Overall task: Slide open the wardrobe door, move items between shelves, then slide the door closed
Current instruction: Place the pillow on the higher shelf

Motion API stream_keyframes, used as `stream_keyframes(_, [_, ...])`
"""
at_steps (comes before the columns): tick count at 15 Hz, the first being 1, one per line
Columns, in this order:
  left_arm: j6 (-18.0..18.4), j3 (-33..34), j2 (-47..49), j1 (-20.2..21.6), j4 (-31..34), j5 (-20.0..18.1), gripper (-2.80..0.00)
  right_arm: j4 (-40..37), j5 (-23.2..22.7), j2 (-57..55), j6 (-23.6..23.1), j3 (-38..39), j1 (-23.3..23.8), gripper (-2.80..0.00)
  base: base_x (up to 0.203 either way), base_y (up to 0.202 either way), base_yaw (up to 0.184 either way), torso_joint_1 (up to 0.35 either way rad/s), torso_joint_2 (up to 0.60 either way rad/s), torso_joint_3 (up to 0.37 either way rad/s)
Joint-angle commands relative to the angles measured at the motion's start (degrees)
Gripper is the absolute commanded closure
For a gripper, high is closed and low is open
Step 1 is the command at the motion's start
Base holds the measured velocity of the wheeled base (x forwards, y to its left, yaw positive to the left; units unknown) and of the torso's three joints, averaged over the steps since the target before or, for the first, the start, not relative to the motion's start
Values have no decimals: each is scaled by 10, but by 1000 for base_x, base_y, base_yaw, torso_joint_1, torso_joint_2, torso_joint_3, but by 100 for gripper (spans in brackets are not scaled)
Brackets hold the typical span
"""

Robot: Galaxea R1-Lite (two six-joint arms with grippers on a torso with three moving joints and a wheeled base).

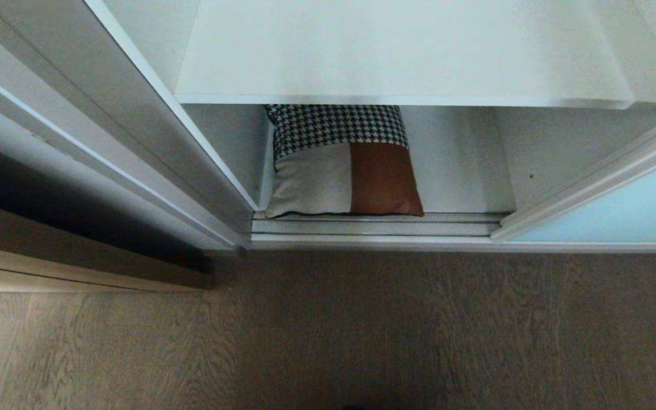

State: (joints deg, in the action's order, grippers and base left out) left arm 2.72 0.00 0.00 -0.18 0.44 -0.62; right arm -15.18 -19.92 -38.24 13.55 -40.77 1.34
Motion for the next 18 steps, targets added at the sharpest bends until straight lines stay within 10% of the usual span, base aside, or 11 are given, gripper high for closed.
stream_keyframes(1, [0, 1, 0, 0, 0, 0, 0, -11, -80, -85, 13, 3, -5, 0, 0, 0, 0, 0, 0, 0])
stream_keyframes(18, [0, 1, 0, 0, 0, 0, 0, 206, -99, -581, 15, -8, -147, 0, 0, 0, 0, 0, 0, 0])
